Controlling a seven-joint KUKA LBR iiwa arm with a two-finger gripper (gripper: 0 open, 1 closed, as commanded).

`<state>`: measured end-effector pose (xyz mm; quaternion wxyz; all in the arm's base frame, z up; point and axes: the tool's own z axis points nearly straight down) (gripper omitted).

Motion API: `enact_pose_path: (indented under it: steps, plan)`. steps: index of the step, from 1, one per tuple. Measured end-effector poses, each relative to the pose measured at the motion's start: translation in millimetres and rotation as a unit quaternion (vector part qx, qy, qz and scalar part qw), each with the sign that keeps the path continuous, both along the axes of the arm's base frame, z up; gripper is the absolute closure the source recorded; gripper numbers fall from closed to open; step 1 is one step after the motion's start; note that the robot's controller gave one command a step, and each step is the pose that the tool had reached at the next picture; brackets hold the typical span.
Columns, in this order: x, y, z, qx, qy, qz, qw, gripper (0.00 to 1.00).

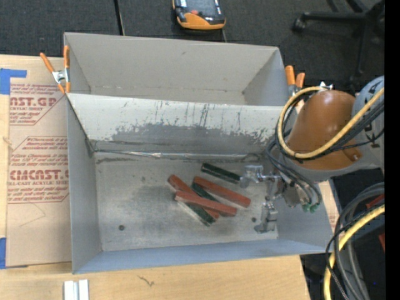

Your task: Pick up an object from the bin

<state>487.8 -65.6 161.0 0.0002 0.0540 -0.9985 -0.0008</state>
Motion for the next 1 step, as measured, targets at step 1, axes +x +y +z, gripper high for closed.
enact_pose_path:
  steps: [1]
  plan:
    - [19.4,39.0,-23.6,0.0,-0.0008,-0.052,0.9987,0.0]
